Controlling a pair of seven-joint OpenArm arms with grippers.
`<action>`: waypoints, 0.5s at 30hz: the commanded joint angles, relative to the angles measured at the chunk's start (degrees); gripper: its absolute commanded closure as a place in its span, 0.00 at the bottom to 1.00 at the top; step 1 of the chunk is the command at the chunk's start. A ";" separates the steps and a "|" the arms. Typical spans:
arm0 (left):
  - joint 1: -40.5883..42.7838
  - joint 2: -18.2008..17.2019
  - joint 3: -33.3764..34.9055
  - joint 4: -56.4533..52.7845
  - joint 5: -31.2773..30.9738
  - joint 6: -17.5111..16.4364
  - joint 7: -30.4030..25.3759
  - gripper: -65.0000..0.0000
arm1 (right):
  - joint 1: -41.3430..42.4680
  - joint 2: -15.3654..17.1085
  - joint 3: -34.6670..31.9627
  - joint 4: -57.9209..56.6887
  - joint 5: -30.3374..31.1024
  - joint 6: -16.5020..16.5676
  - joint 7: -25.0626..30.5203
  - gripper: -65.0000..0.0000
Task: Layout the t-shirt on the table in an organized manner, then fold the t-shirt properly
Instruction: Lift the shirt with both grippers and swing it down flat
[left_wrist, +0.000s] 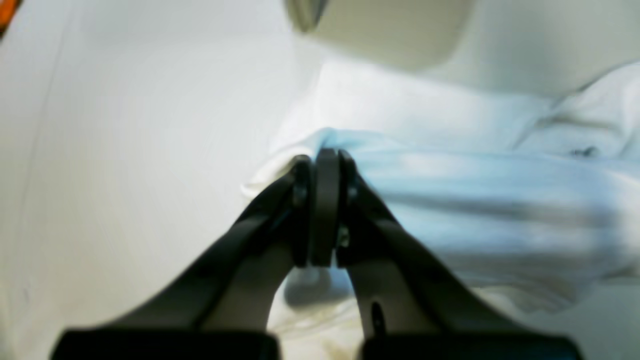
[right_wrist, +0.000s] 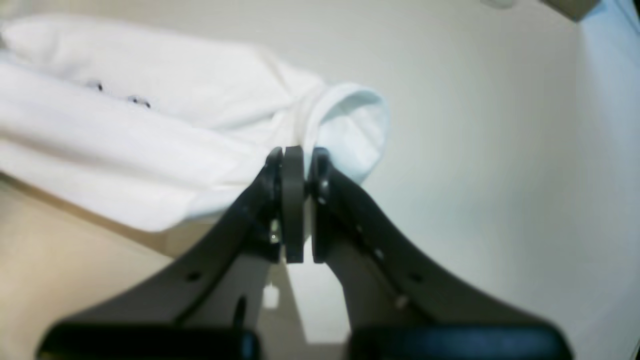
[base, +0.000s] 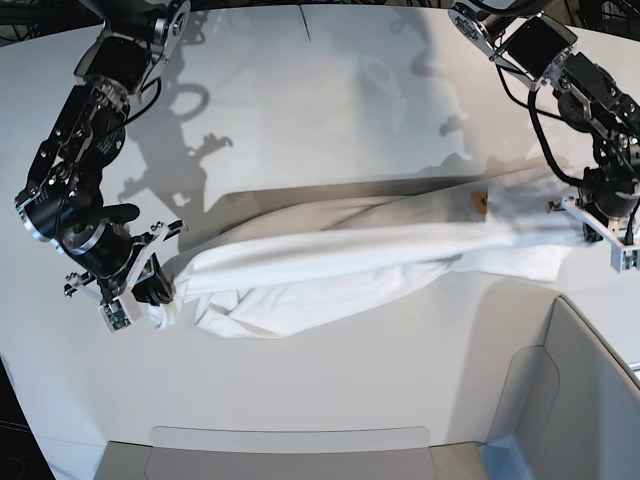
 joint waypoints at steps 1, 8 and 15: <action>-3.30 -1.64 1.44 -0.59 0.07 0.12 -1.01 1.00 | 3.40 0.56 -0.35 -0.53 -0.72 -0.05 1.03 1.00; -21.23 -5.68 6.72 -18.52 0.07 0.12 -1.41 1.00 | 19.57 0.47 -6.50 -14.15 -9.34 -0.05 1.73 1.00; -40.13 -8.93 9.97 -41.99 0.07 4.56 -9.41 1.00 | 35.04 0.39 -9.40 -35.08 -14.79 -4.44 12.01 1.00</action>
